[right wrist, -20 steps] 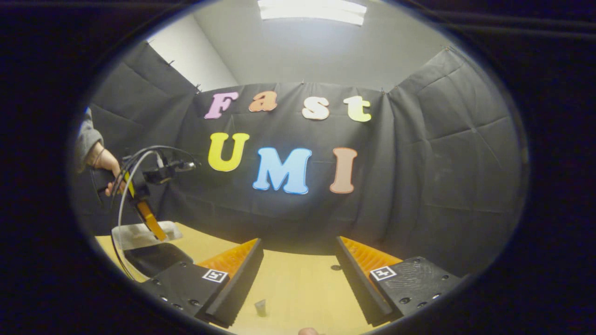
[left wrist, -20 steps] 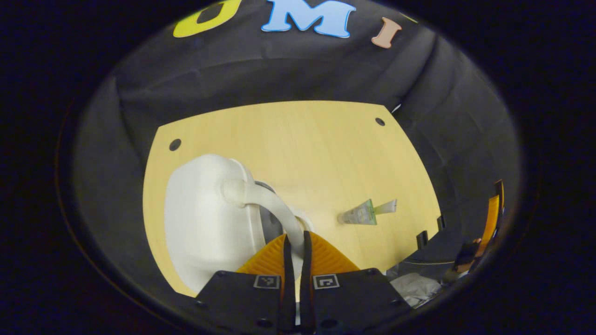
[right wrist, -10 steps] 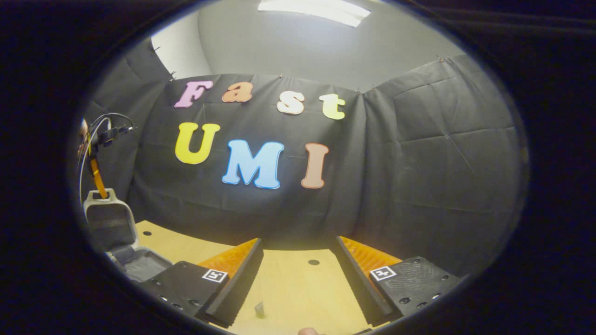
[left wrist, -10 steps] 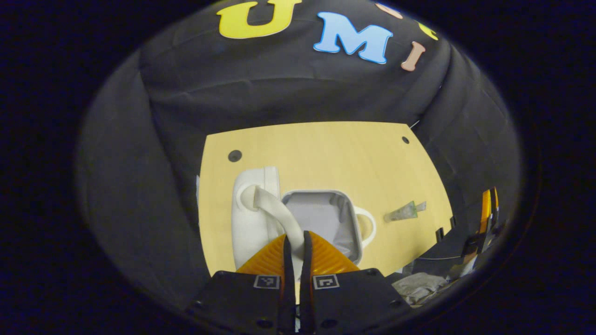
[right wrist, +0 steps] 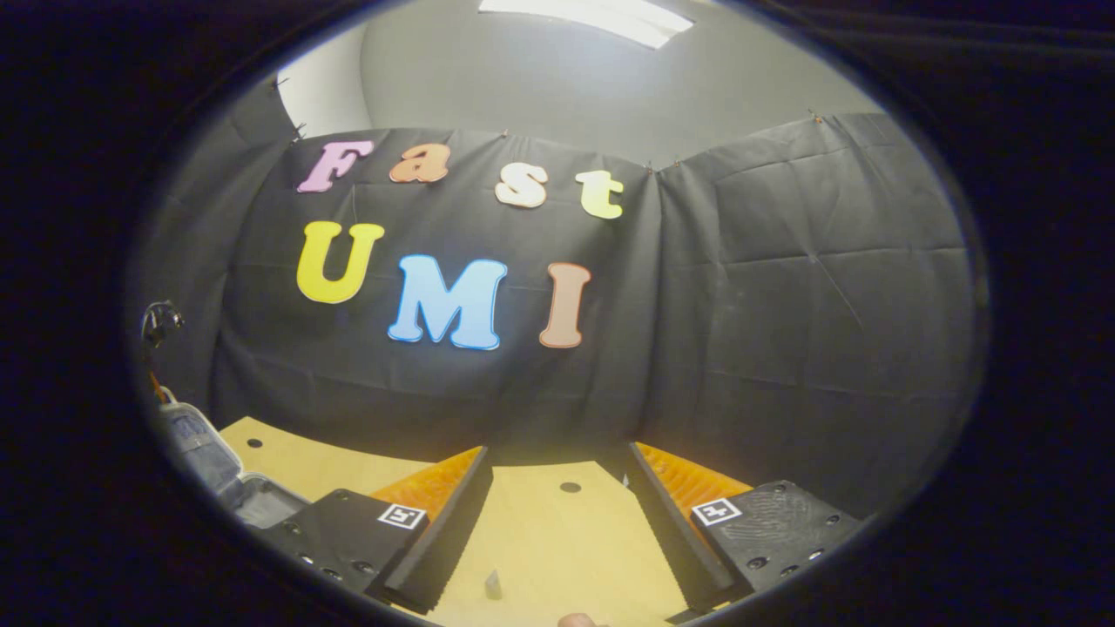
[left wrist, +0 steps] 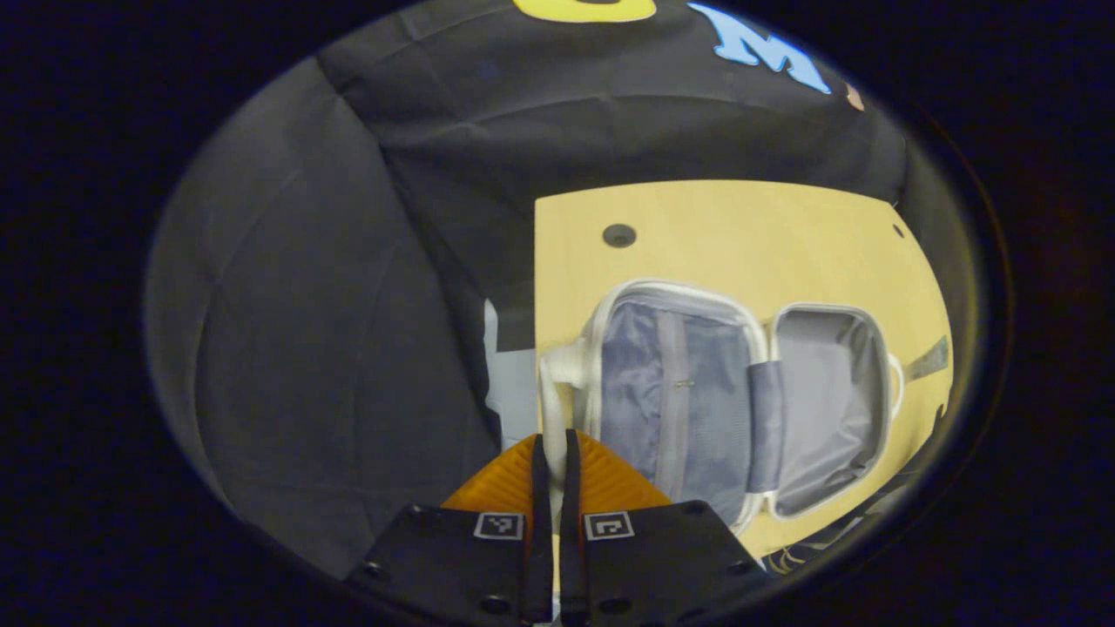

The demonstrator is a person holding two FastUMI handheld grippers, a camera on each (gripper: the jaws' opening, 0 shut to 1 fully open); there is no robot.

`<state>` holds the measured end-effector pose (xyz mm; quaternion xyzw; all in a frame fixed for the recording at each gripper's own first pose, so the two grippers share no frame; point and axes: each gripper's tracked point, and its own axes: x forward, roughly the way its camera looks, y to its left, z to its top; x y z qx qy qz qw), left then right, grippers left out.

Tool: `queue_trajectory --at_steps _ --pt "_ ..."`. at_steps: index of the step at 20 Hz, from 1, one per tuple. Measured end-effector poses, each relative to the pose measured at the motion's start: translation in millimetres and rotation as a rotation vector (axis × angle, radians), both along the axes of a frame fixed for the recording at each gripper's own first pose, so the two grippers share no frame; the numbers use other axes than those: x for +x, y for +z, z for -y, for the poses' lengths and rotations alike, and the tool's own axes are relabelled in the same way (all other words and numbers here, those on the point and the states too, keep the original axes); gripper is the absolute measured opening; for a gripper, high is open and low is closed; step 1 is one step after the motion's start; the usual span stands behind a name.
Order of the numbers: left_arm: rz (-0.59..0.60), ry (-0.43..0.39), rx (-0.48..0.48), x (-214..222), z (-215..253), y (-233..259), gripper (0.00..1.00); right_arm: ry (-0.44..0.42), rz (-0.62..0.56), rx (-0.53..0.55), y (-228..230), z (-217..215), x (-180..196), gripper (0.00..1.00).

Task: First open the suitcase, pack the skin care products into it, and then close the suitcase.

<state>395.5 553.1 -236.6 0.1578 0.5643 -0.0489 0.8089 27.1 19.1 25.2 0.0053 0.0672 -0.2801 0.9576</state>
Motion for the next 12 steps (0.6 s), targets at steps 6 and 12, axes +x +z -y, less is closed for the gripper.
queue_trajectory --at_steps 6,12 --pt "-0.029 0.047 -0.003 -3.8 -38.5 -97.6 0.11 -0.013 -0.035 0.032 -4.7 -7.0 1.6 0.94" --pt "0.119 0.109 0.115 0.3 -65.4 -108.9 0.33 -0.007 -0.038 0.025 -8.5 -4.4 -6.2 0.94"
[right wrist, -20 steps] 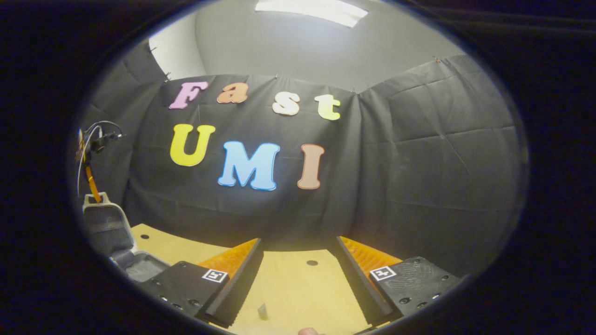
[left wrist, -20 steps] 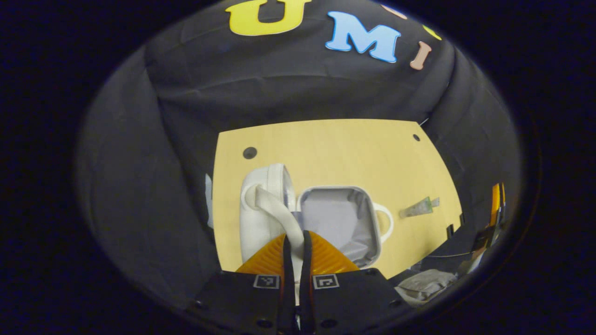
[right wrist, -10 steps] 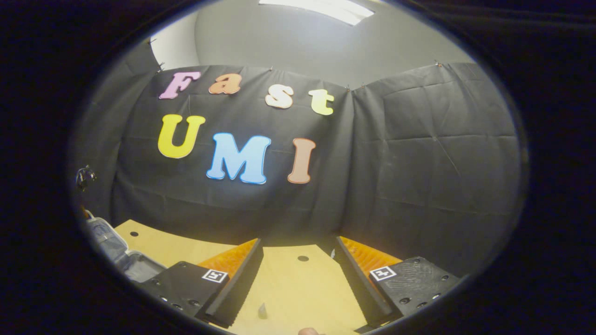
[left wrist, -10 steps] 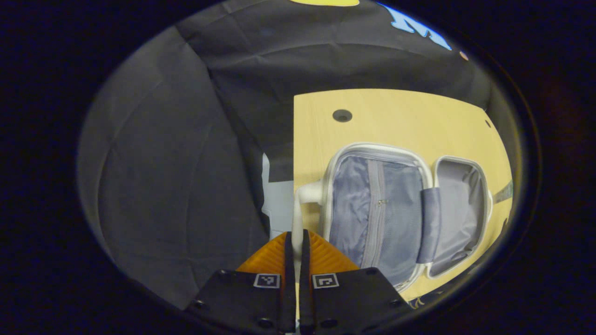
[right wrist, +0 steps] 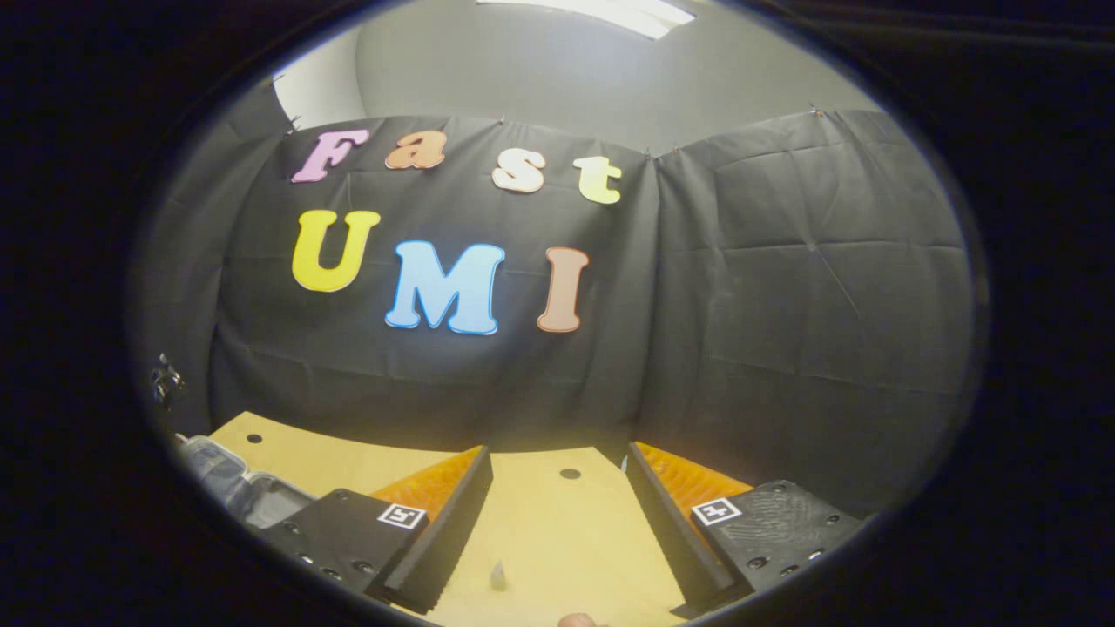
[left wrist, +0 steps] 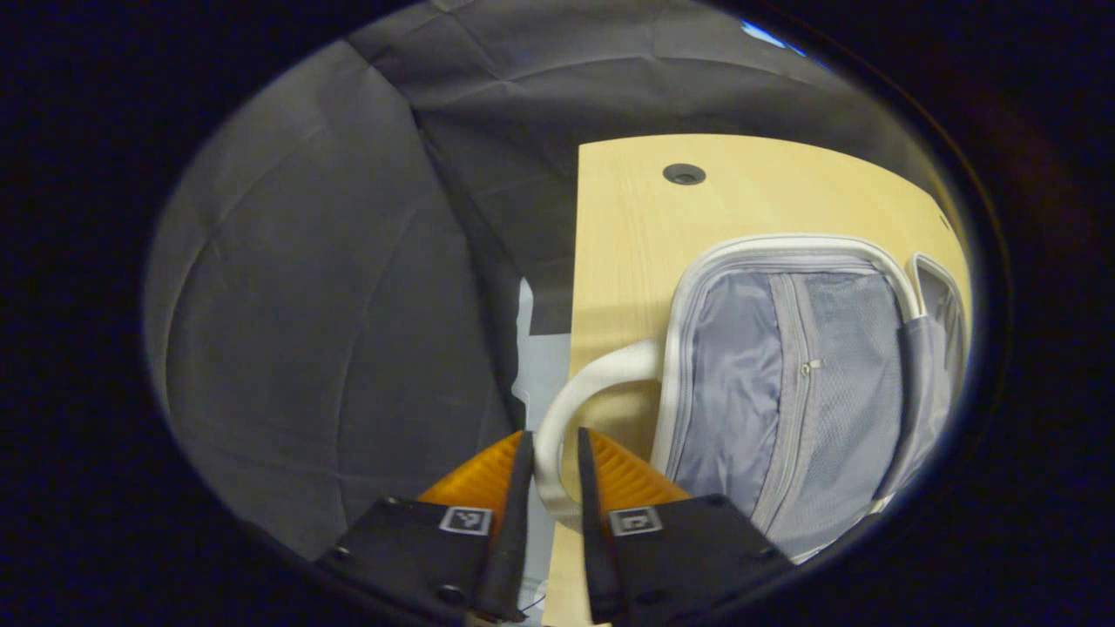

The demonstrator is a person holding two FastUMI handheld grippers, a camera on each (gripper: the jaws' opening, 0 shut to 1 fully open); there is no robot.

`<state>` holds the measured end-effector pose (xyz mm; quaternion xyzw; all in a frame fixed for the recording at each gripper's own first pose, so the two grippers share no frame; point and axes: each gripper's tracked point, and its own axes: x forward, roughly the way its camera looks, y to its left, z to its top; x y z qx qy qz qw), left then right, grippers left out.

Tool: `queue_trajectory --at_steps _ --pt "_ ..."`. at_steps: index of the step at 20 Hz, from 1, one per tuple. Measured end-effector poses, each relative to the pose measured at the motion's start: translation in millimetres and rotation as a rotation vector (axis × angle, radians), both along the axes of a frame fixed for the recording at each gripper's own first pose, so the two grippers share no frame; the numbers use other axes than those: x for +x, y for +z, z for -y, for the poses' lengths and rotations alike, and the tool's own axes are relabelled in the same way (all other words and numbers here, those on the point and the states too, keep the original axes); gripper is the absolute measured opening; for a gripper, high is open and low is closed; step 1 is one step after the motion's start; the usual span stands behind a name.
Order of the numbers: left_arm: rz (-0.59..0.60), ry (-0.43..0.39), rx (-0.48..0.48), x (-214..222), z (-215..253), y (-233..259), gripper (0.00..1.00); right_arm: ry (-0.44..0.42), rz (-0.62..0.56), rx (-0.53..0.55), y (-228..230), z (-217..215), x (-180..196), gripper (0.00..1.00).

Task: First open the suitcase, pack the skin care products into it, and then close the suitcase.

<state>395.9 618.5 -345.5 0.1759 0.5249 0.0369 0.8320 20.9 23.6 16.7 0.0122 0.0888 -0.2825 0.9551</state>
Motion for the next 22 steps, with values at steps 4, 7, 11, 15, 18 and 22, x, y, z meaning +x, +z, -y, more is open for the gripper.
queue_trajectory --at_steps 4,7,11,15,18,22 --pt "0.209 0.111 0.085 -4.4 -8.5 36.5 0.93 0.046 -0.027 -0.045 -11.6 7.8 -9.3 0.94" --pt "0.372 0.203 0.033 -13.7 13.2 70.9 0.95 0.102 -0.033 0.001 -25.7 10.2 -7.6 0.94" --pt "0.6 0.135 -0.108 -18.6 89.7 131.9 0.99 0.117 -0.024 0.033 -36.2 17.9 -7.4 0.94" --pt "0.756 -0.002 -0.283 -31.2 204.4 202.0 0.98 0.149 -0.013 0.02 -32.9 17.3 -2.1 0.94" --pt "0.795 -0.082 -0.444 -57.0 318.4 236.3 0.98 0.17 -0.006 0.035 -35.9 11.9 0.8 0.94" --pt "0.826 -0.204 -0.561 -82.5 440.7 253.7 0.99 0.172 -0.012 0.049 -42.2 9.4 -5.9 0.94"
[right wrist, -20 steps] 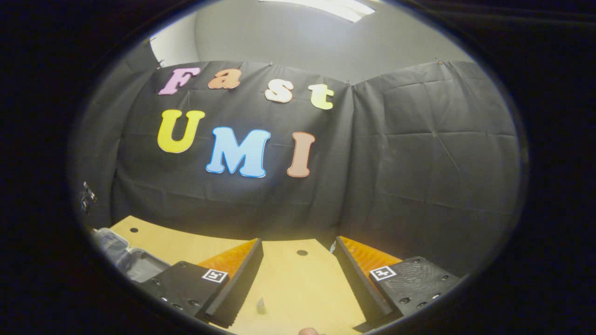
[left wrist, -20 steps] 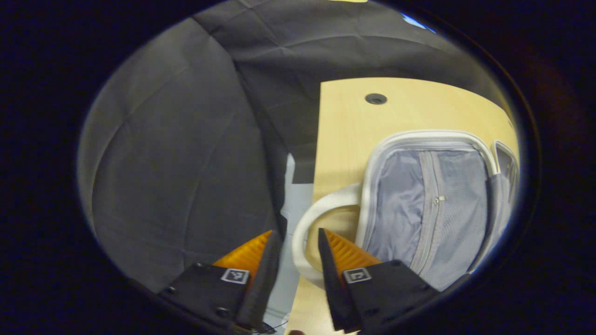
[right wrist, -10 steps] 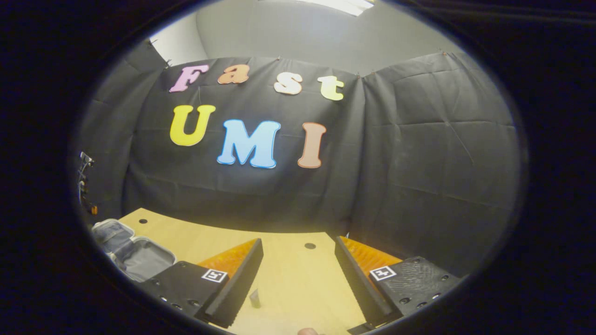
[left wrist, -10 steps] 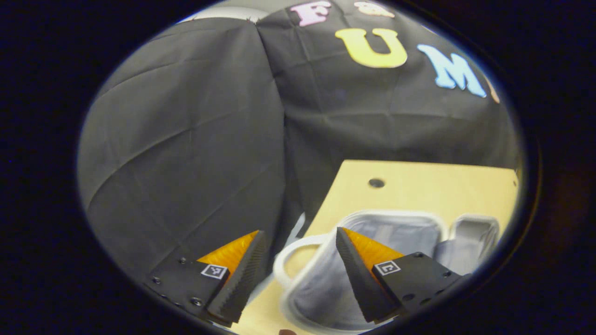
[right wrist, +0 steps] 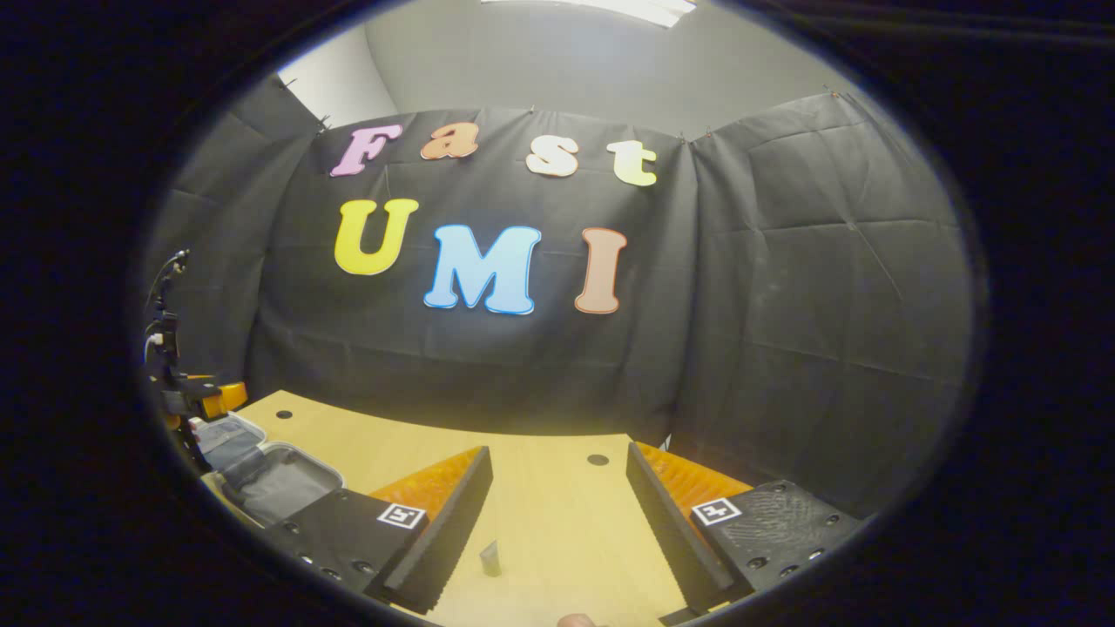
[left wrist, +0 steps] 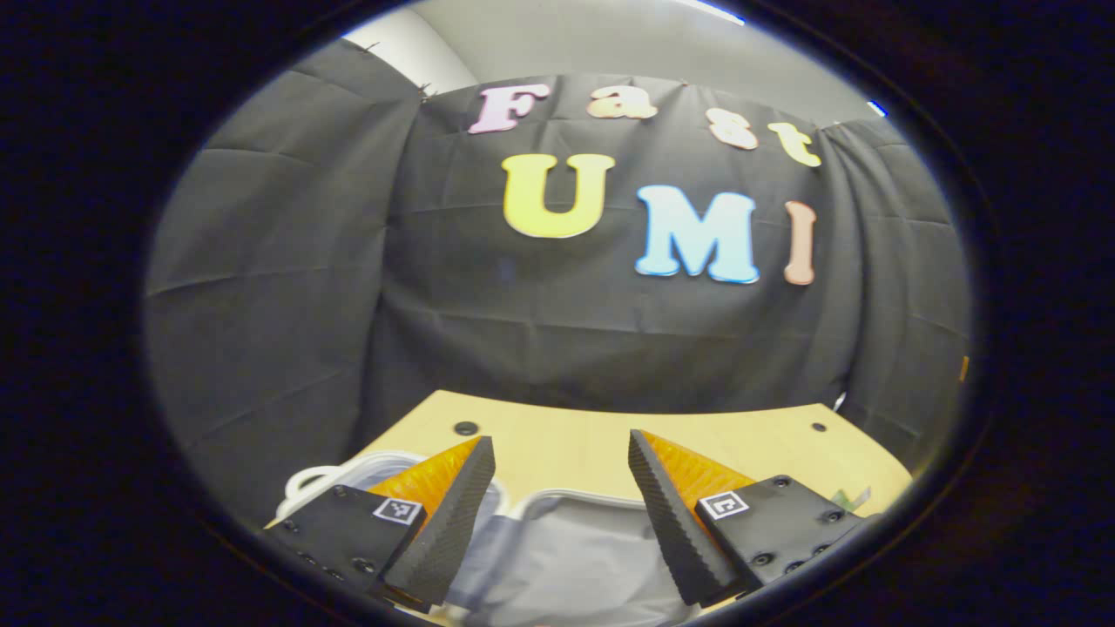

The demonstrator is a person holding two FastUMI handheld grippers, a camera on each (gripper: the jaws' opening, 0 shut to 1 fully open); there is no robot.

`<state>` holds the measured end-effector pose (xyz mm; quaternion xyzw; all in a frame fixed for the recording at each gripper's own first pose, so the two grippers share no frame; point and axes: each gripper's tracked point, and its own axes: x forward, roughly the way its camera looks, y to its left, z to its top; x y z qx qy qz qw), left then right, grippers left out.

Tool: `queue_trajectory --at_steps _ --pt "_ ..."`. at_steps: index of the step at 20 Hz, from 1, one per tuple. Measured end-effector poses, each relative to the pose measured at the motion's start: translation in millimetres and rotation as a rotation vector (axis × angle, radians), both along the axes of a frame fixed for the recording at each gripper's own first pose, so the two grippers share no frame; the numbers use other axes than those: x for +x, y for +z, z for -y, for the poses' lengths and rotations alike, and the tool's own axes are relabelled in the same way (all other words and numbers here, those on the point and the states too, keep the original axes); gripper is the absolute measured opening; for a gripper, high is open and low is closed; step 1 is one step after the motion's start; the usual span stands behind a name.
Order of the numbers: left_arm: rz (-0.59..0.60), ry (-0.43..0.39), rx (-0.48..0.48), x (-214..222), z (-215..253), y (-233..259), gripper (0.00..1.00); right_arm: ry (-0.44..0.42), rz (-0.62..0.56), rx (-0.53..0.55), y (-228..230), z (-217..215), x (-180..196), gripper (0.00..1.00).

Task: First open the suitcase, pack the skin care products into it, and then close the suitcase.

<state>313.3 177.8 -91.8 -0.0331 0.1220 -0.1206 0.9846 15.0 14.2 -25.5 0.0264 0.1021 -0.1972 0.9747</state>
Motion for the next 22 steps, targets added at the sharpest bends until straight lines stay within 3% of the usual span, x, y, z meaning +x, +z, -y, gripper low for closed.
queue_trajectory --at_steps 8,12,15,22 --pt "0.019 -0.255 -0.046 -52.9 200.1 -20.3 0.98 -0.02 -0.032 0.015 -16.1 10.7 -15.0 0.94" --pt "0.01 -0.375 -0.013 -74.7 279.7 -55.0 0.98 -0.028 -0.049 0.035 -26.8 17.1 -19.8 0.94" --pt "-0.051 -0.41 -0.034 -88.9 307.0 -107.3 0.97 -0.027 -0.067 0.034 -35.8 25.6 -23.5 0.94" --pt "-0.193 -0.445 0.103 -98.6 333.9 -222.2 0.95 -0.017 -0.116 0.077 -63.1 44.0 -23.4 0.94"
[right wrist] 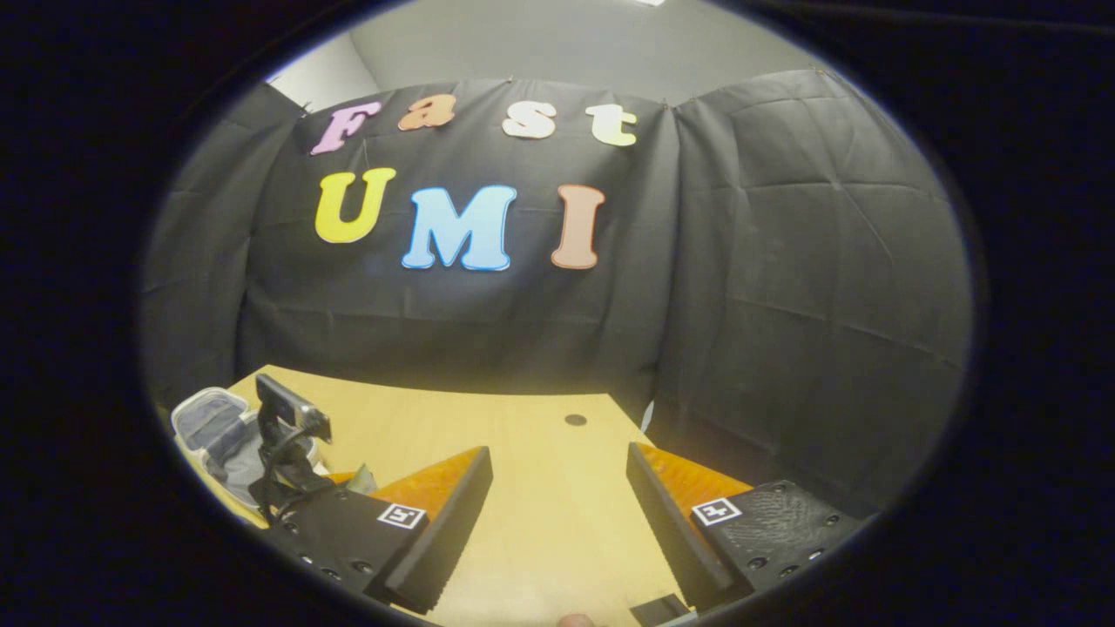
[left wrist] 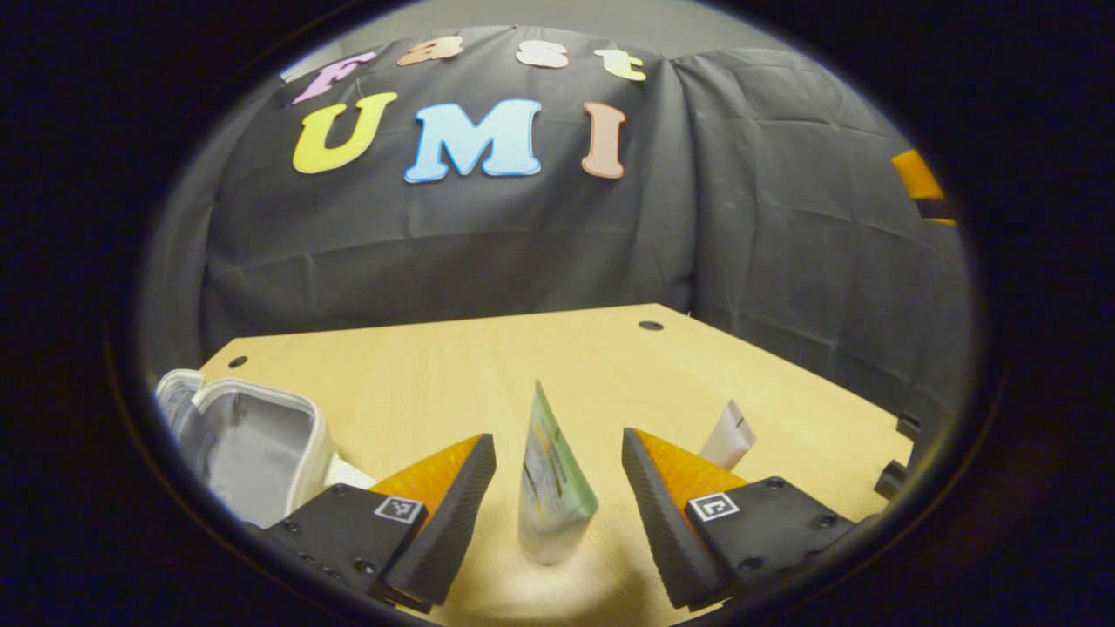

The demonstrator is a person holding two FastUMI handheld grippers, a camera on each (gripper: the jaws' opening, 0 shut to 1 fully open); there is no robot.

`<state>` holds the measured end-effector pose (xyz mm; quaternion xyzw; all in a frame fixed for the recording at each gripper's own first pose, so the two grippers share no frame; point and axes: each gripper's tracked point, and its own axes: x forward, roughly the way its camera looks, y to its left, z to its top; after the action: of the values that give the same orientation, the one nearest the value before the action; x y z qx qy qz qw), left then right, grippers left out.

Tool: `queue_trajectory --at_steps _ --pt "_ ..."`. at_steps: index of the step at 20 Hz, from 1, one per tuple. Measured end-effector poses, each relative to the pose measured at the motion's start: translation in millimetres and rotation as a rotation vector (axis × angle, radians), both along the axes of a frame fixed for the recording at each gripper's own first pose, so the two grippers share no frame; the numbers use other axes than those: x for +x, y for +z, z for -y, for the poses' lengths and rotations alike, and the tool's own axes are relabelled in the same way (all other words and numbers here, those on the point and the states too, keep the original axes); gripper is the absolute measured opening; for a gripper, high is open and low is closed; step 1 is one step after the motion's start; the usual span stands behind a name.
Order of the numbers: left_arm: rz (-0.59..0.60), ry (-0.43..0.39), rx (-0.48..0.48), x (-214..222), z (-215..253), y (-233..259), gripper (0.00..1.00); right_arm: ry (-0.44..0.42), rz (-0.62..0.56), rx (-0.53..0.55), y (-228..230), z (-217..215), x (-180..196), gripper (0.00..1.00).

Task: First open the suitcase, pack the skin care products into it, and then close the suitcase.

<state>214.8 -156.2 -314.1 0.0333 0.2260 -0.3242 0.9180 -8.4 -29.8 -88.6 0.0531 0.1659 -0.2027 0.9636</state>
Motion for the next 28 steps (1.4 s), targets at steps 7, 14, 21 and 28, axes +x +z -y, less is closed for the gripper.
queue_trajectory --at_steps 7,14,21,28 --pt "-0.06 -0.078 0.089 2.2 4.5 -17.6 0.44 0.05 -0.037 0.05 -27.5 -11.9 11.8 0.94" --pt "-0.218 -0.027 -0.03 -10.5 -48.2 84.1 0.37 0.203 -0.001 0.135 -50.3 -67.5 60.7 0.94" --pt "-0.313 0.191 -0.036 9.4 -207.6 145.2 0.38 0.301 -0.188 0.225 -168.2 -121.9 99.6 0.87" --pt "-0.52 0.358 0.118 29.0 -314.3 57.0 0.35 0.251 -0.379 0.412 -219.9 -132.4 81.6 0.25"
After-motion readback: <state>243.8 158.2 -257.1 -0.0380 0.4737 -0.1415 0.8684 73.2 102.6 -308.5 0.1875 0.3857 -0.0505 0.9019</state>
